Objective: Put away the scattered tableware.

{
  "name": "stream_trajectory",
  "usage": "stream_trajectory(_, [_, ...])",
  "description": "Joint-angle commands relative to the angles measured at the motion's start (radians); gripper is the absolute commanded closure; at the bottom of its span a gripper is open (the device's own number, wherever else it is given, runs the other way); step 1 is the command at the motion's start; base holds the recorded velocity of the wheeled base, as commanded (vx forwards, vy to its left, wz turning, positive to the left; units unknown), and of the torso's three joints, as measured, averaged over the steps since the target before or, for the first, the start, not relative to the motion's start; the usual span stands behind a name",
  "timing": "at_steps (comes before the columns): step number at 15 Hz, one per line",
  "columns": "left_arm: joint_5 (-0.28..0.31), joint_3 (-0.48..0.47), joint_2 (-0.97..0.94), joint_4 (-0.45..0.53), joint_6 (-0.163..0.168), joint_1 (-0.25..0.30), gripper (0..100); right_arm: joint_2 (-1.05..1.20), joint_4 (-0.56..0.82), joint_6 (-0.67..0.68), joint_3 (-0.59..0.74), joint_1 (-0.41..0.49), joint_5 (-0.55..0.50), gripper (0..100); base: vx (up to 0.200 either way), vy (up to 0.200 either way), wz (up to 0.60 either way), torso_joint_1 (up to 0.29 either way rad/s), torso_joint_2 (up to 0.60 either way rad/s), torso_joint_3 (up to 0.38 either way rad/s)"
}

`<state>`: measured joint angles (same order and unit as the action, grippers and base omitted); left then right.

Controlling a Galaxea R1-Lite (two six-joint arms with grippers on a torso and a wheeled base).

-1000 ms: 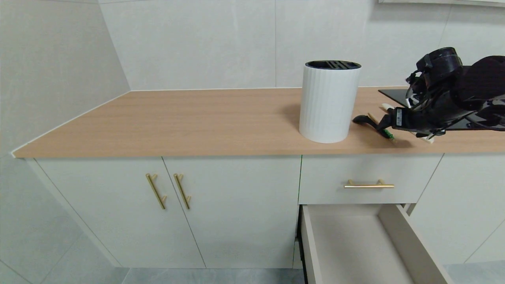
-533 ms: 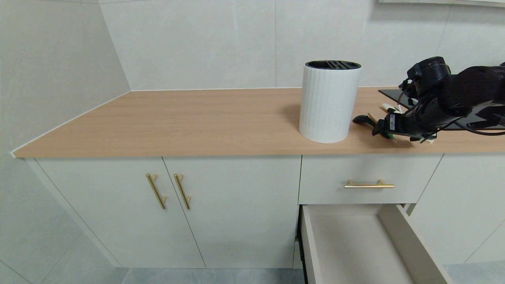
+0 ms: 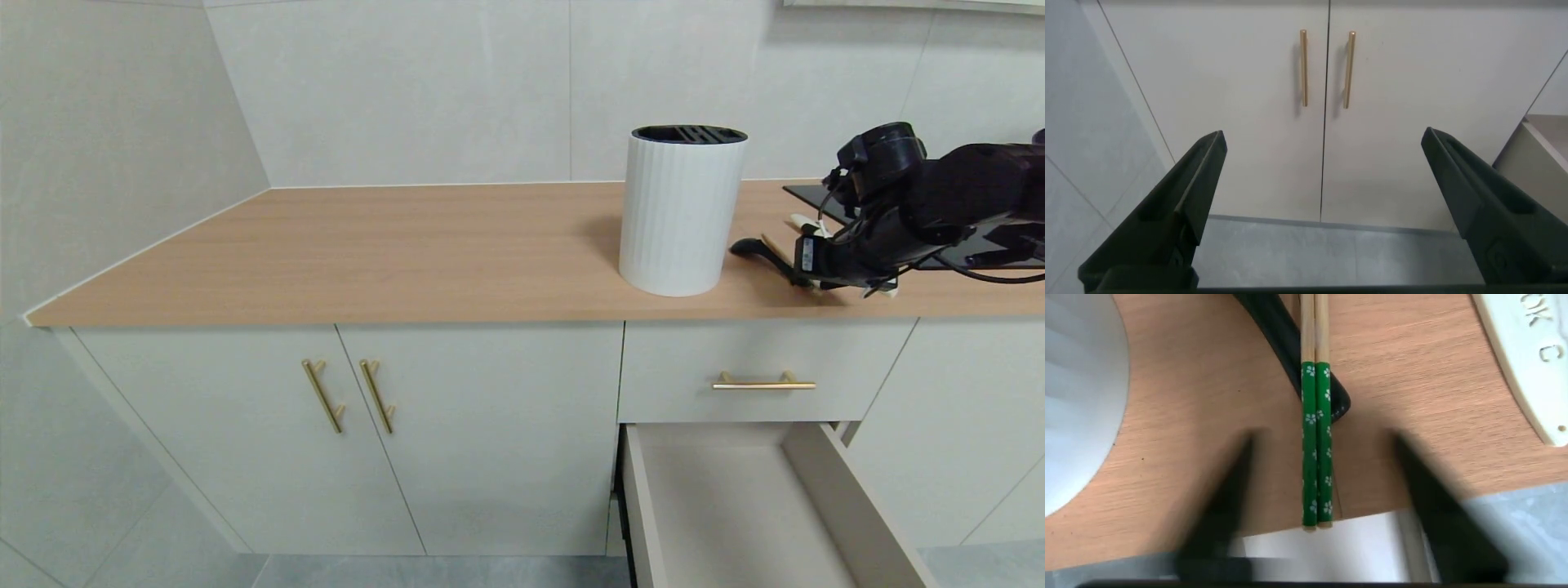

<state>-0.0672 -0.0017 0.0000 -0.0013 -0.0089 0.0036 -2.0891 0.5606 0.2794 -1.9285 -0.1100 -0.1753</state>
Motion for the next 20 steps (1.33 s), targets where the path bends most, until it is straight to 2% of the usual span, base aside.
stream_trajectory(1, [0.0, 0.0, 0.0, 0.0, 0.0, 0.001, 0, 0.0, 0.001, 0.0, 0.0, 0.0, 0.0, 100, 0.0, 0.0, 0.0, 0.0, 0.0, 0.0])
stream_trajectory(7, [0.0, 0.0, 0.002, 0.0, 0.0, -0.001, 0, 0.061, 0.007, 0.023, 0.01, 0.0, -0.003, 100, 0.0, 0.0, 0.0, 0.0, 0.0, 0.0])
stream_trajectory(10, [0.0, 0.0, 0.0, 0.0, 0.0, -0.001, 0, 0.222, 0.01, 0.064, 0.108, -0.005, 0.005, 100, 0.0, 0.0, 0.0, 0.0, 0.0, 0.0])
stream_trajectory(13, [0.0, -0.001, 0.0, 0.0, 0.0, 0.001, 0, 0.44, 0.01, 0.063, 0.309, -0.059, 0.033, 100, 0.0, 0.0, 0.0, 0.0, 0.0, 0.0])
stream_trajectory(14, [0.0, 0.0, 0.0, 0.0, 0.0, 0.001, 0, 0.586, 0.01, 0.063, 0.442, -0.108, 0.062, 100, 0.0, 0.0, 0.0, 0.0, 0.0, 0.0])
stream_trajectory(20, [0.0, 0.0, 0.0, 0.0, 0.0, 0.001, 0, 0.922, 0.024, -0.043, 0.816, -0.166, 0.066, 100, 0.0, 0.0, 0.0, 0.0, 0.0, 0.0])
